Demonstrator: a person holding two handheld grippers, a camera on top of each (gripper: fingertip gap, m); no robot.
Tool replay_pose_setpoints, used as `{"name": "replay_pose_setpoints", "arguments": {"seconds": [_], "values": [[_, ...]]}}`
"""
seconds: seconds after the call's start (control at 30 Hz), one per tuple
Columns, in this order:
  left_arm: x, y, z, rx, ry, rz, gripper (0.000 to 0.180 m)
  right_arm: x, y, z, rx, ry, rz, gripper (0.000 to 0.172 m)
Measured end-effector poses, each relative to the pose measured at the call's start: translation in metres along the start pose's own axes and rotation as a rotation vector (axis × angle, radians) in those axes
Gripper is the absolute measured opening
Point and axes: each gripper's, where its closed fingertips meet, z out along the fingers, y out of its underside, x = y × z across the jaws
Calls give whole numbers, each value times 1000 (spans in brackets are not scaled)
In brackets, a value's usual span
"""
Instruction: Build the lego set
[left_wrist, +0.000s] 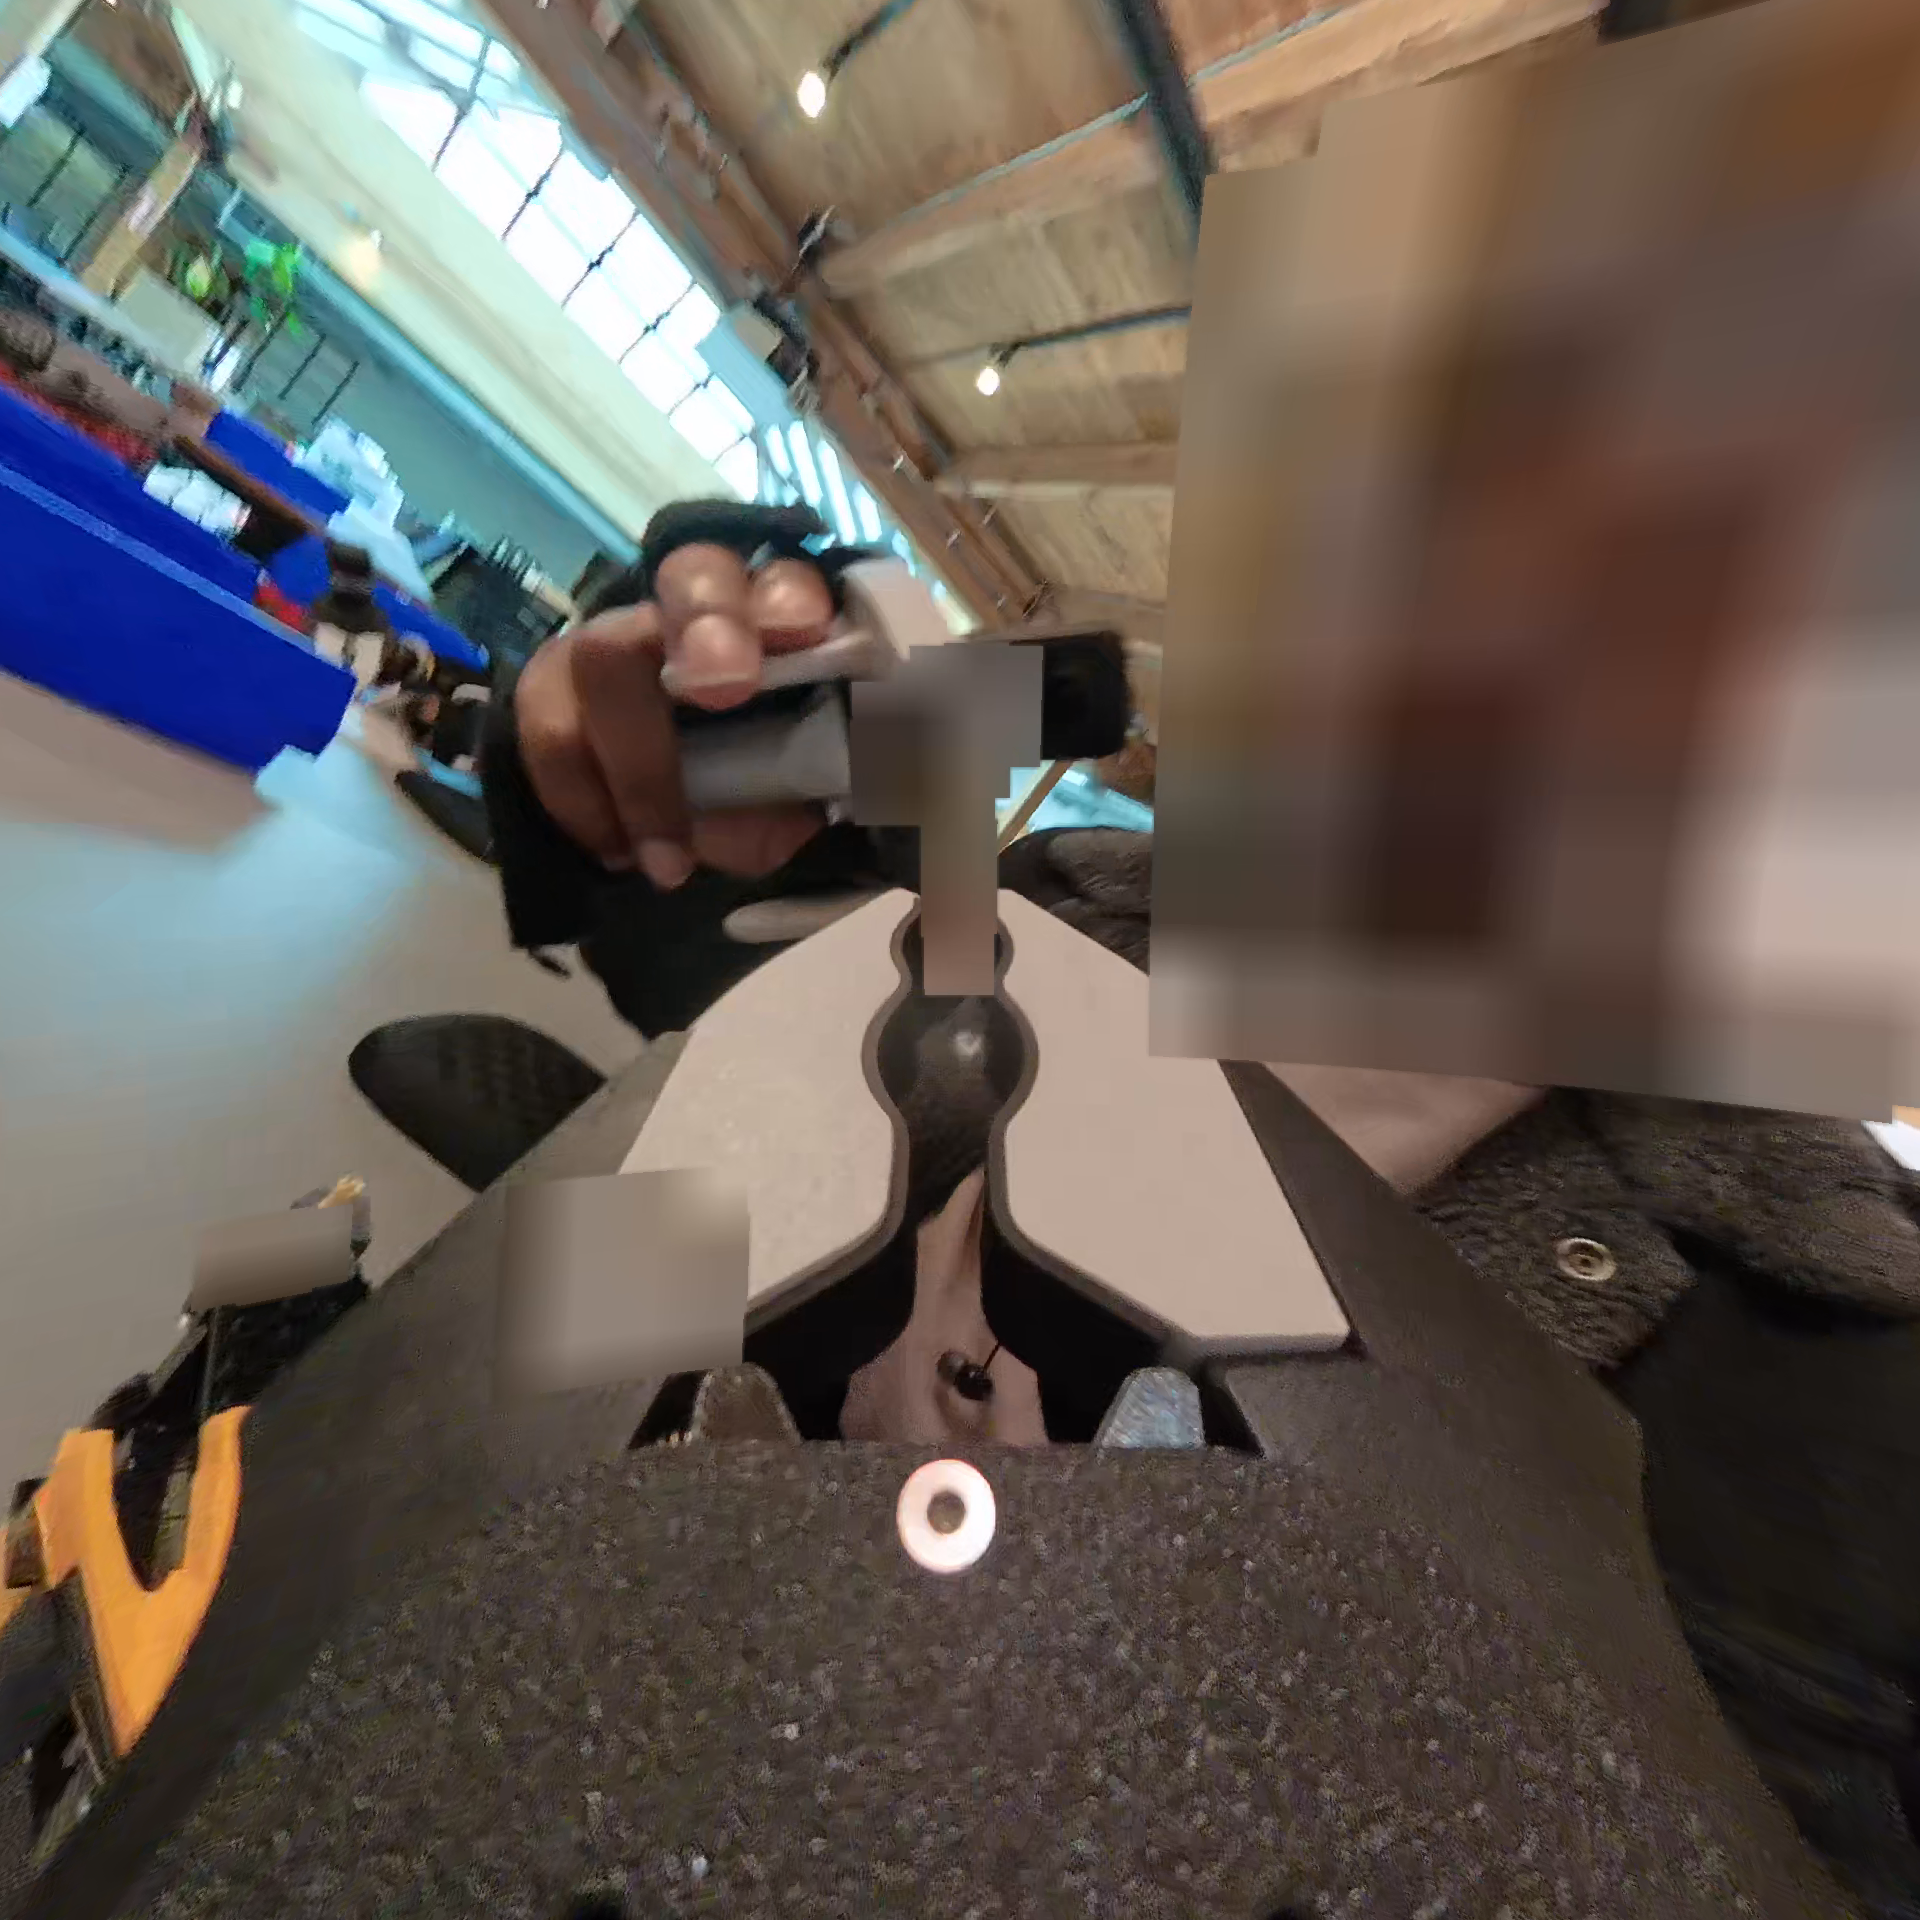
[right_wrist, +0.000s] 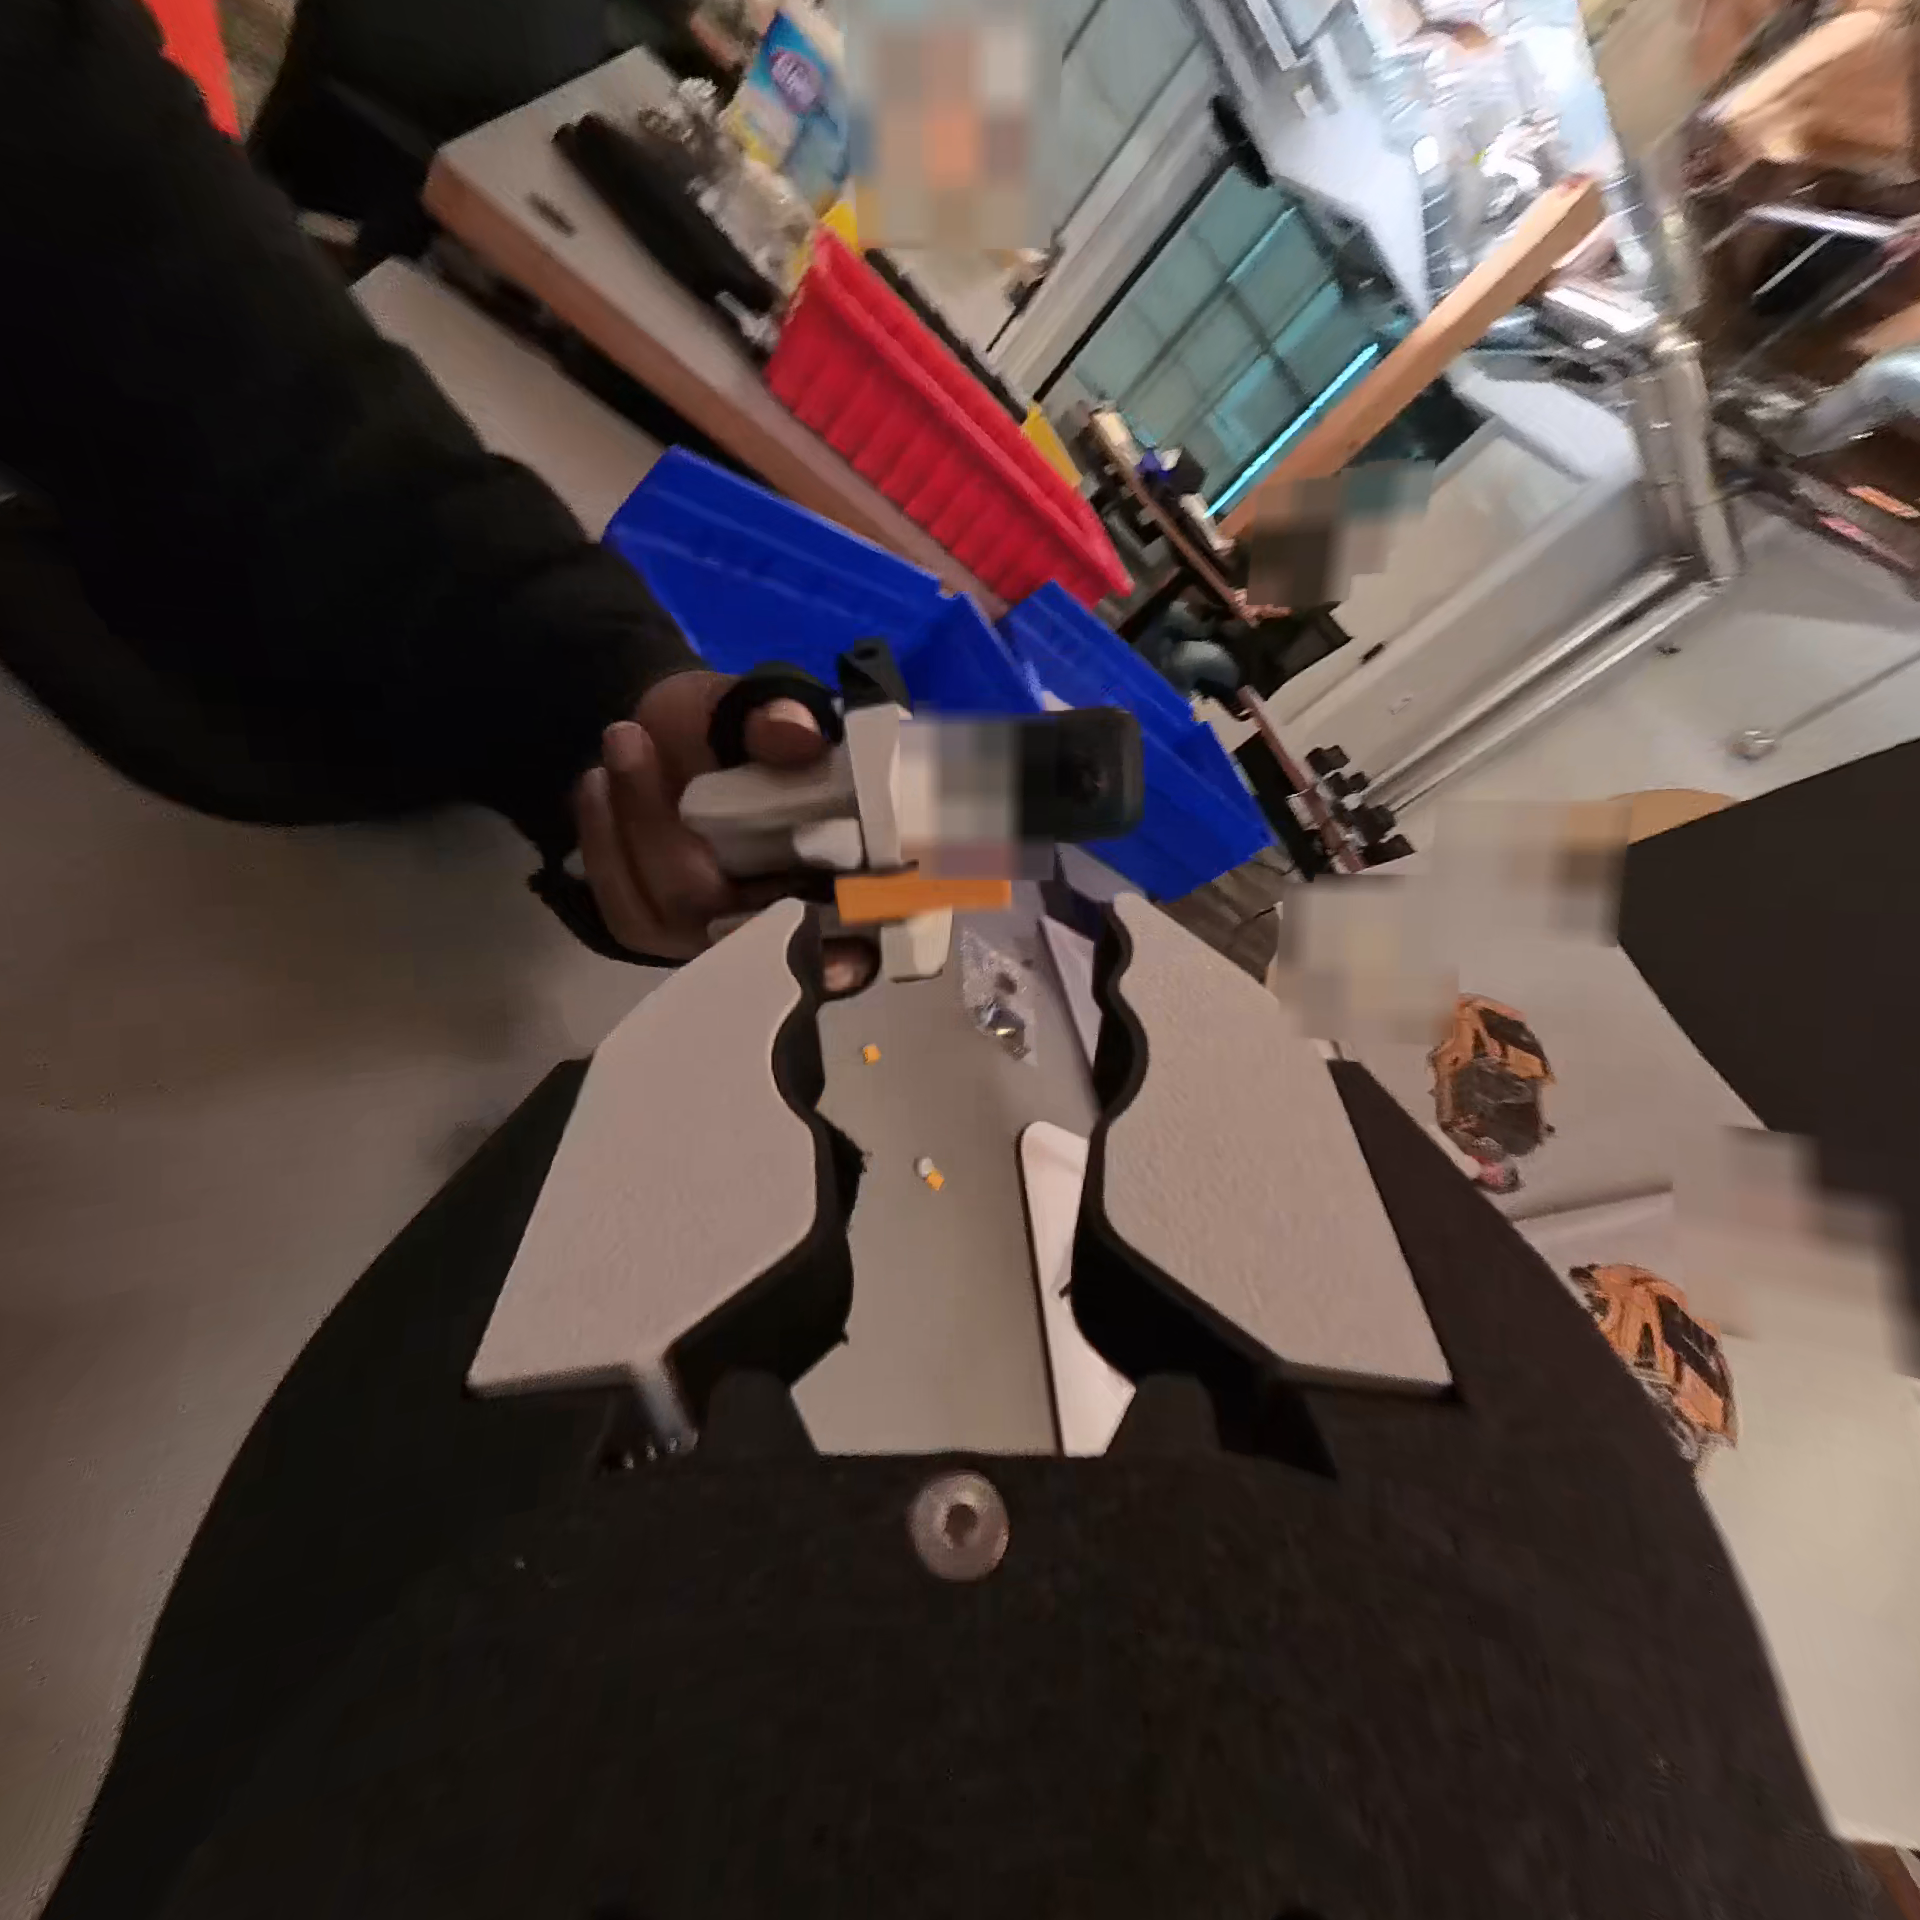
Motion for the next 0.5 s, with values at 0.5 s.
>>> {"name": "replay_pose_setpoints", "arguments": {"seconds": [0.5], "values": [[-34, 12, 3, 15, -135, -96, 12, -17, 39, -10, -122, 69, 326, 34]]}}
